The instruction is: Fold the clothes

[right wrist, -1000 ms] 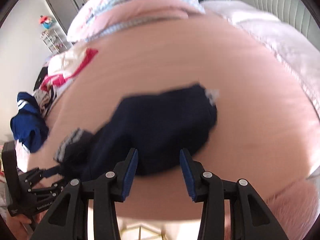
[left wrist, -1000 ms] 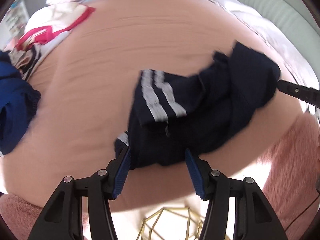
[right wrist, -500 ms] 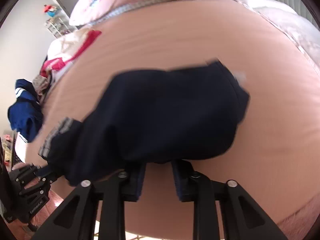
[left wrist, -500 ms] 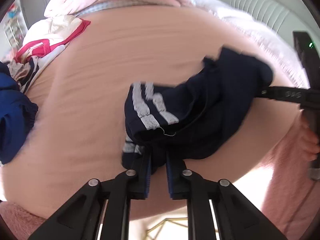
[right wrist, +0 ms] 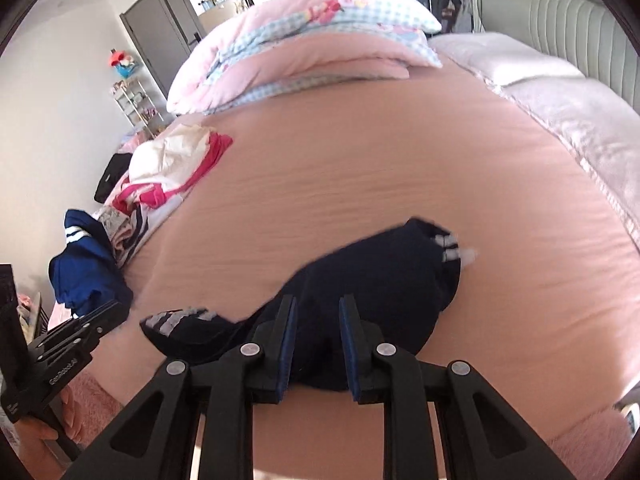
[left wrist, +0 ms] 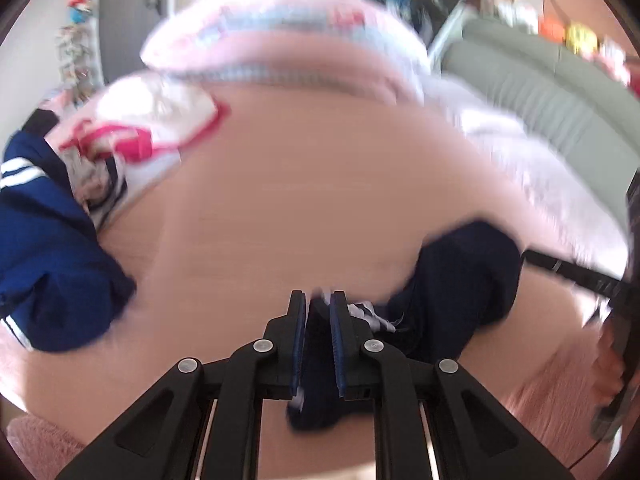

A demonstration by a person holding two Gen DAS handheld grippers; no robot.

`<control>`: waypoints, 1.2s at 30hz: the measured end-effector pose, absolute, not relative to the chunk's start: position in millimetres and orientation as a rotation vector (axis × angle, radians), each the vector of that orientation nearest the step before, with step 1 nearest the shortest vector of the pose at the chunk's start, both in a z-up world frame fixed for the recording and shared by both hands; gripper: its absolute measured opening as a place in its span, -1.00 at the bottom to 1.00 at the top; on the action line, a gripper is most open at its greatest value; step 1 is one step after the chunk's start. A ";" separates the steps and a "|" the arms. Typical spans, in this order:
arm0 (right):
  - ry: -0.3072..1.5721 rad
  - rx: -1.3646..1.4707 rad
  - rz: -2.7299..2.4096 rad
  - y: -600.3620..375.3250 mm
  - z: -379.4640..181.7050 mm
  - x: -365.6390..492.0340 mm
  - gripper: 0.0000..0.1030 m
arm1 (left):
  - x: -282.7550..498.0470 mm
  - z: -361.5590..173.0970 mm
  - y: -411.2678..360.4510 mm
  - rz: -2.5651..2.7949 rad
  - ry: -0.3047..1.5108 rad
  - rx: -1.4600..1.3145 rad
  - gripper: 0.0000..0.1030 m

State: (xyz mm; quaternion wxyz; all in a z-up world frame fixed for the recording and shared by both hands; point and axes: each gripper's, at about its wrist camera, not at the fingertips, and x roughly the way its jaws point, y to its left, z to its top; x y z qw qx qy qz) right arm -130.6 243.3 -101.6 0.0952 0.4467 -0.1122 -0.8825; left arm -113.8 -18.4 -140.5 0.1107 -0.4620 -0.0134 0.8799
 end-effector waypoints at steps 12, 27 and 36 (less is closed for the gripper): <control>-0.338 1.628 -2.631 279.0 -167.6 -129.8 -0.04 | -104.2 -213.9 -11.2 2.436 0.240 -1.588 0.02; -0.411 1.130 -2.610 245.0 -80.5 -141.2 -0.84 | -197.0 -121.9 -41.2 2.709 -0.164 -1.075 -0.81; -0.484 1.150 -2.610 261.6 -54.3 -102.3 -0.84 | -131.5 -134.0 -25.4 2.627 -0.234 -1.299 -0.48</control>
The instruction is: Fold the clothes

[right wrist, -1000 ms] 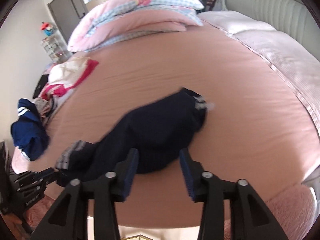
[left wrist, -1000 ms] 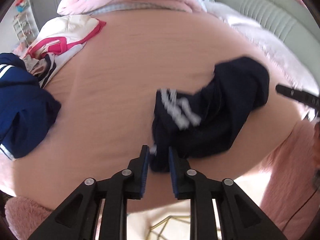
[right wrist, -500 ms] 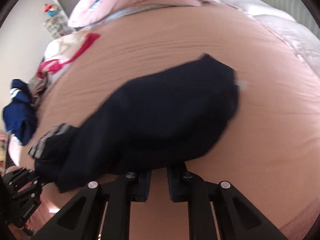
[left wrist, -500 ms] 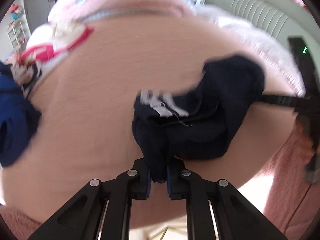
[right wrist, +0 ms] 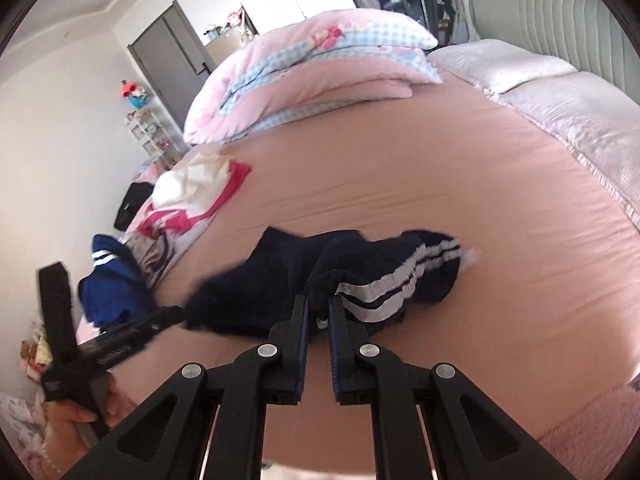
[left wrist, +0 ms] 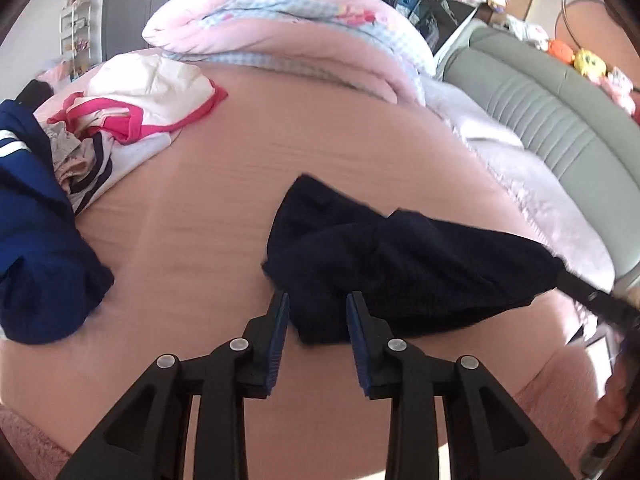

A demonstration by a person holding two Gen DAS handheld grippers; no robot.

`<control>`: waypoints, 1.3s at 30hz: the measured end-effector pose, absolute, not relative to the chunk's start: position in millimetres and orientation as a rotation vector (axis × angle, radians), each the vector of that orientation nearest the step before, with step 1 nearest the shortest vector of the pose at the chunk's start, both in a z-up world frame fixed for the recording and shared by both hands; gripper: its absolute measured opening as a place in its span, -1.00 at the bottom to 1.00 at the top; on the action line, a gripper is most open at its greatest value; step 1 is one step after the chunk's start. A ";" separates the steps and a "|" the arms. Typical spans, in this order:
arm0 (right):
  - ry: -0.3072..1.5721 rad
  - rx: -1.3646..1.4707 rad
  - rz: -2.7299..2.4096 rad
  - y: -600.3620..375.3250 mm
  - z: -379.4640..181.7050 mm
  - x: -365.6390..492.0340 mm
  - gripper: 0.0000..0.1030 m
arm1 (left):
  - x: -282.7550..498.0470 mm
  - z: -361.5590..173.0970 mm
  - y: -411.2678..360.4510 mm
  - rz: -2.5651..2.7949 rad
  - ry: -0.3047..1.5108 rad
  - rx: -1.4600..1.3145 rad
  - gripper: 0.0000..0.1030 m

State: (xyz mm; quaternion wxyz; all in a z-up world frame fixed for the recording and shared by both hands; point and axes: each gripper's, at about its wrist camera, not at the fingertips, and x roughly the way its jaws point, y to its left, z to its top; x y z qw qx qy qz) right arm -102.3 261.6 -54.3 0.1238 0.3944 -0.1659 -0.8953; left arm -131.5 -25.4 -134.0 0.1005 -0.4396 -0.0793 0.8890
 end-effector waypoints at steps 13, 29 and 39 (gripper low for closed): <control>-0.450 1.463 -2.568 262.6 -118.2 -77.2 -0.82 | -110.9 -211.1 -10.8 2.500 -0.277 -1.577 -0.46; -0.642 1.606 -2.466 285.7 -180.8 -97.5 -0.70 | -153.6 -220.7 -13.8 2.489 -0.463 -1.509 -0.22; -0.751 1.329 -2.463 281.1 -135.2 -94.2 -0.86 | -135.3 -148.6 -38.5 2.713 -0.513 -1.281 -0.87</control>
